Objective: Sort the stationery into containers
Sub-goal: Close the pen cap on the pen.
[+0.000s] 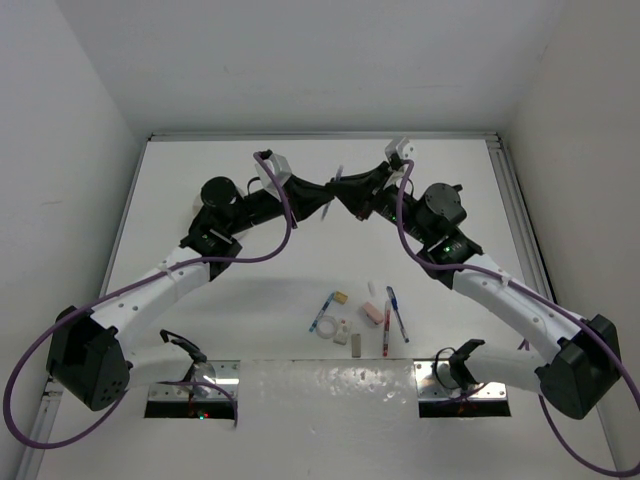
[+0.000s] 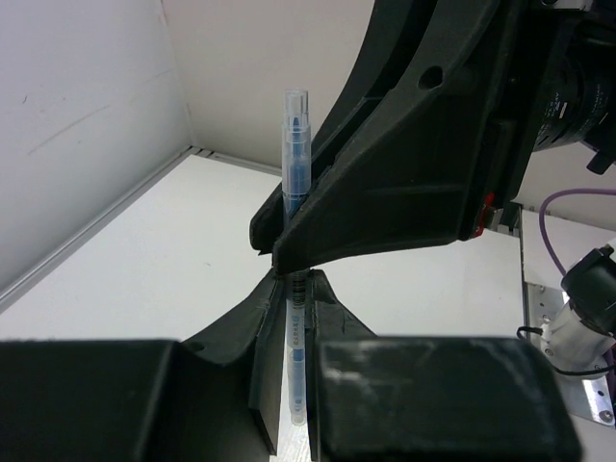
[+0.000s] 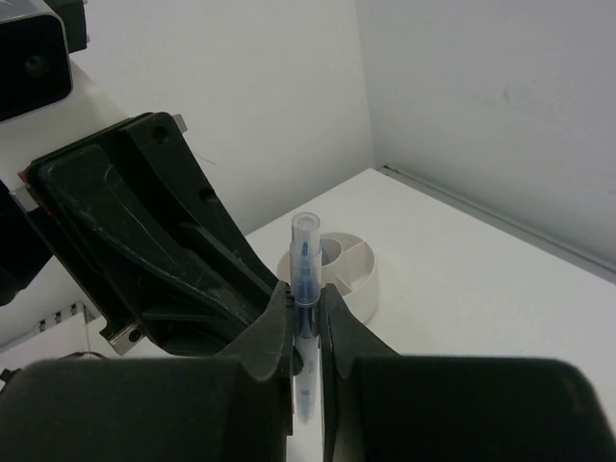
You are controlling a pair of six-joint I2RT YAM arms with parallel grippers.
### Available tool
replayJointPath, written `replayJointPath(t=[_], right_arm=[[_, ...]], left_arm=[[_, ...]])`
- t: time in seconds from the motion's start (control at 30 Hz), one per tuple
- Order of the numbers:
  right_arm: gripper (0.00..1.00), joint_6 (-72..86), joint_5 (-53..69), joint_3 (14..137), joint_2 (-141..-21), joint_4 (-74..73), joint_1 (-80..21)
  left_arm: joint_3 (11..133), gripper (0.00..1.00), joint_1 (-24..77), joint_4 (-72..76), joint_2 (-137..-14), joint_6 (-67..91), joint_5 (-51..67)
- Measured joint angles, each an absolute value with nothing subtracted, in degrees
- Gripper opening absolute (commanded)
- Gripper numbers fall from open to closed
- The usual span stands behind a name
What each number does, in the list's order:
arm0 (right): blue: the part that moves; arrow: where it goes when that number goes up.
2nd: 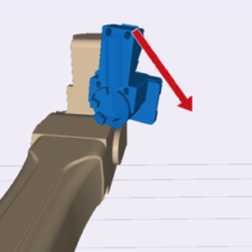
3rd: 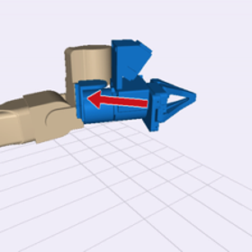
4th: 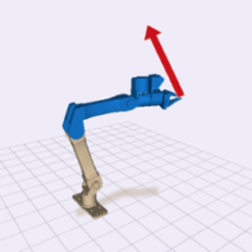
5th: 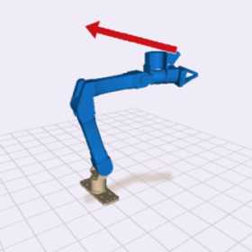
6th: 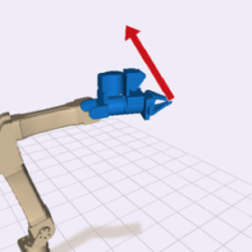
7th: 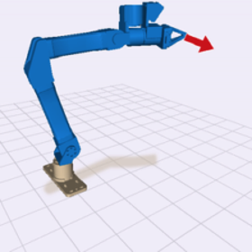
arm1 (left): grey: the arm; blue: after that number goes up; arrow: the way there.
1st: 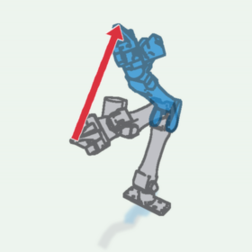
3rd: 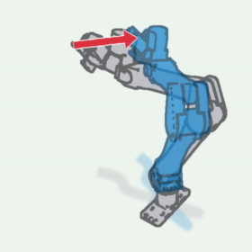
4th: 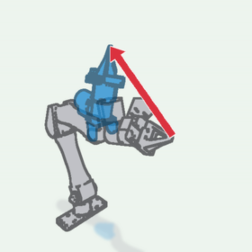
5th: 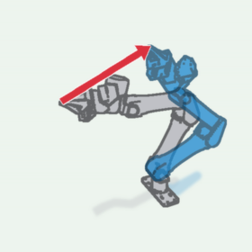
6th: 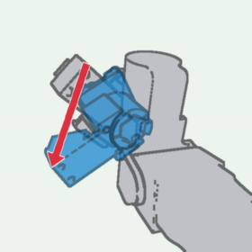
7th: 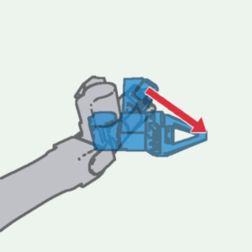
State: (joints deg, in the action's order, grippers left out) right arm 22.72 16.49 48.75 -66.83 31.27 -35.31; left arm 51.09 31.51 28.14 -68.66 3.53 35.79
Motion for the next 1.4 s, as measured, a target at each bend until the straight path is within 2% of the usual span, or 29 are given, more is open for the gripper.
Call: replayJointPath(t=[0.07, 0.1, 0.17, 0.2, 0.27, 0.33, 0.53, 0.67, 0.77, 0.87, 0.9, 1.0, 1.07, 1.1, 1.13, 1.17, 1.27, 1.3, 1.33, 1.37, 1.4], right_arm=[[0.0, 22.7, 16.4, 48.8, -66.8, 31.2, -35.3], [0.0, 22.7, 16.4, 48.7, -66.8, 31.3, -35.3], [0.0, 22.7, 16.5, 48.6, -66.8, 31.4, -35.3], [0.0, 22.8, 16.5, 48.6, -66.8, 31.5, -35.3], [0.0, 22.8, 16.5, 48.4, -66.7, 31.4, -35.3], [0.0, 22.8, 16.5, 48.3, -66.7, 31.4, -35.4], [0.0, 22.8, 16.5, 48.3, -66.2, 31.2, -35.5], [0.0, 23.0, 16.5, 48.3, -66.1, 31.2, -36.0], [0.0, 23.2, 16.6, 48.3, -66.1, 31.2, -36.4], [0.0, 23.7, 16.6, 48.3, -66.2, 31.2, -36.7], [0.0, 23.8, 16.6, 48.3, -66.2, 31.2, -36.9], [0.0, 24.0, 16.6, 48.3, -66.2, 31.2, -37.3], [0.0, 24.0, 16.6, 48.3, -66.2, 31.2, -37.4], [0.0, 24.0, 16.6, 48.3, -66.3, 31.2, -37.4], [0.0, 24.0, 16.5, 48.3, -66.3, 31.2, -37.4], [0.0, 23.9, 16.3, 48.3, -66.4, 31.3, -37.4], [0.0, 23.6, 16.1, 48.3, -66.4, 31.3, -37.4], [0.02, 23.6, 16.1, 48.3, -66.4, 31.3, -37.4], [0.13, 23.6, 16.1, 48.3, -66.4, 31.3, -37.4], [0.39, 23.6, 16.0, 48.3, -66.4, 31.3, -37.4], [0.48, 23.7, 16.0, 48.4, -66.4, 31.4, -37.4]], left_arm=[[51.1, 0.0, 31.6, 28.1, -68.7, 3.5, 35.7], [51.1, 0.04, 31.6, 28.1, -68.7, 3.5, 35.7], [51.1, 0.28, 31.6, 28.0, -68.7, 3.4, 35.6], [51.1, 0.52, 31.8, 27.9, -68.7, 3.0, 35.6], [51.1, 0.64, 32.2, 27.6, -68.7, 2.0, 35.6], [51.1, 0.62, 32.6, 26.6, -68.7, 1.0, 35.6], [51.1, 0.44, 33.0, 24.6, -68.7, -1.4, 33.8], [51.1, 0.41, 33.1, 24.2, -68.7, -1.7, 32.9], [51.1, 0.45, 33.2, 24.3, -68.9, -1.7, 32.6], [51.1, 0.43, 33.6, 24.2, -69.5, -1.7, 32.3], [51.1, 0.38, 33.8, 24.2, -69.7, -1.7, 32.3], [51.1, 0.31, 34.0, 24.2, -70.2, -1.8, 32.3], [51.1, 0.2, 34.2, 24.2, -70.4, -1.8, 32.5], [51.1, 0.08, 34.2, 24.2, -70.5, -1.7, 32.6], [51.1, 0.04, 34.4, 24.2, -70.5, -1.6, 32.9], [51.1, 0.01, 34.5, 24.1, -70.5, -1.3, 32.6], [51.1, 0.0, 34.5, 24.3, -70.5, -0.8, 32.2], [51.1, 0.0, 34.5, 24.4, -70.5, -0.3, 32.0], [51.1, 0.0, 34.5, 24.5, -70.5, 0.4, 31.9], [51.1, 0.0, 34.5, 24.6, -70.5, 0.9, 31.8], [51.0, 0.0, 34.5, 25.1, -70.5, 1.6, 31.7]])
